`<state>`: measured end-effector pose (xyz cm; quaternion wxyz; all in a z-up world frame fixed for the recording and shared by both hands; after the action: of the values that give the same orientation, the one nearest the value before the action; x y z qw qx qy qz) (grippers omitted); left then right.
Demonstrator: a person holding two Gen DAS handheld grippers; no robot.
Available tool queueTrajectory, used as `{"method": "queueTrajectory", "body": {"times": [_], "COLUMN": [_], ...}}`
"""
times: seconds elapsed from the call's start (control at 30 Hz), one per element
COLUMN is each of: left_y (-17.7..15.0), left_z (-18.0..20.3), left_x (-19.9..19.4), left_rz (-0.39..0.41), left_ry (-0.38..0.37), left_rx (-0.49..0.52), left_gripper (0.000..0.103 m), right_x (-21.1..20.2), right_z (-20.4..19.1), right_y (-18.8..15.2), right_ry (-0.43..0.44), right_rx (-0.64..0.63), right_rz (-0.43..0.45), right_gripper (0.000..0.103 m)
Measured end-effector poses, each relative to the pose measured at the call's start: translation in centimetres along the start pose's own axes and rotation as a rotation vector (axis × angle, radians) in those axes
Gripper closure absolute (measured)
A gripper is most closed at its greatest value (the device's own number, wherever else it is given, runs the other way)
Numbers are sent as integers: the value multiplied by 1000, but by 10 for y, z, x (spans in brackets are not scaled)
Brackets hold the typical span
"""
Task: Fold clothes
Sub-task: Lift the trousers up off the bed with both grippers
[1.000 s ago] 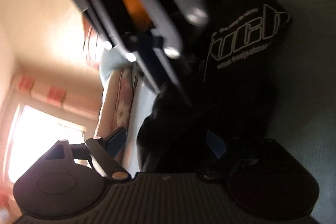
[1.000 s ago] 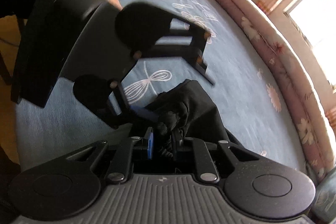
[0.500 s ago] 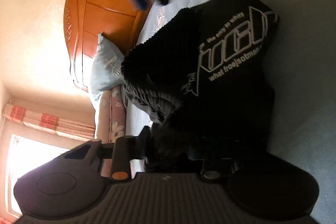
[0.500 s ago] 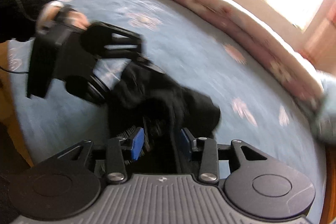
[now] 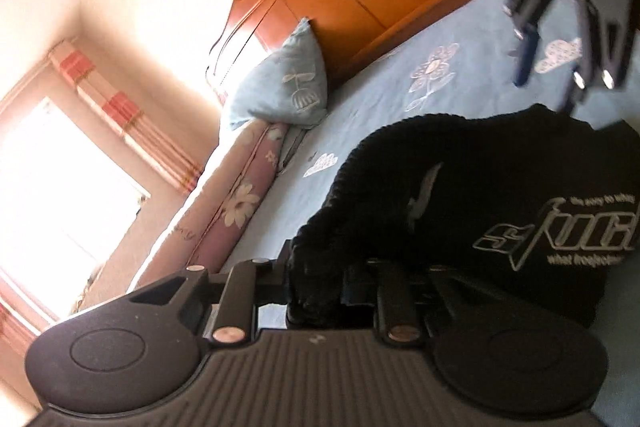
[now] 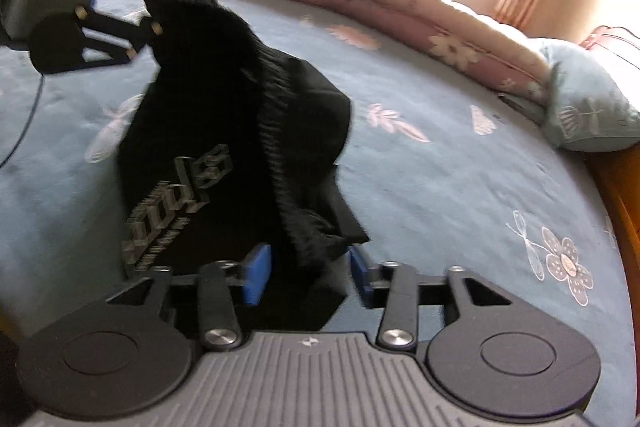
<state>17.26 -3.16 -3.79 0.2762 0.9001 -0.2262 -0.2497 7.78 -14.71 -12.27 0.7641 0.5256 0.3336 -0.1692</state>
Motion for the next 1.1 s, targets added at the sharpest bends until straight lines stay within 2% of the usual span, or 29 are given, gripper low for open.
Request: {"method": "queueTrajectory", "body": {"times": [0.07,0.3,0.4,0.43,0.47,0.5,0.53,0.67,0.73,0.83,0.97,1.1], "left_y": [17,15,12,11,8,3,-3,-18,-24,-26,-29,-25], "left_z": [4,0,-4,-3,-3,-3,-3,3,4,10,23,38], "left_x": [-3,-20,-23,-20,-22,-26,-33,-34,-39,-39,-38,-37], "left_rz": [-15,-35,-53,-62,-71,-78,-82,-80,-74,-43,-36,-9], "left_ry": [4,29,37,36,36,33,24,1,-5,-18,-34,-26], "left_rx": [-24,-99,-113,-118,-126,-138,-158,-247,-263,-255,-155,-7], "left_gripper": [84,84,84,83,83,82,76,72,59,47,47,47], "right_x": [7,23,33,36,39,42,39,7,-12,-40,-70,-87], "right_z": [2,-17,-21,-22,-23,-24,-23,-6,5,20,34,44], "right_y": [-6,11,18,20,22,24,27,47,60,79,100,116], "right_ry": [11,-58,-74,-78,-82,-86,-80,-6,32,88,131,143], "right_rx": [1,-143,-186,-199,-212,-225,-223,-142,-119,-88,-88,-68], "right_rz": [8,167,158,152,147,141,137,114,102,85,67,43], "right_gripper": [42,41,44,62,75,75,78,81,81,81,81,81]}}
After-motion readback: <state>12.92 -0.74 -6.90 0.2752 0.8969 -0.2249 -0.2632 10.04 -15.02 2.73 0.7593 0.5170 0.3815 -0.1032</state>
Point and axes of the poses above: each gripper's, at about its wrist camera, not at the fingertips, and x roughly the way its jaws point, z to its right, y to its top, the point moved 10 cm from there along x, roughly the way its jaws point, and after that the axes turned 1 degree about z, right-handed, at the moved point
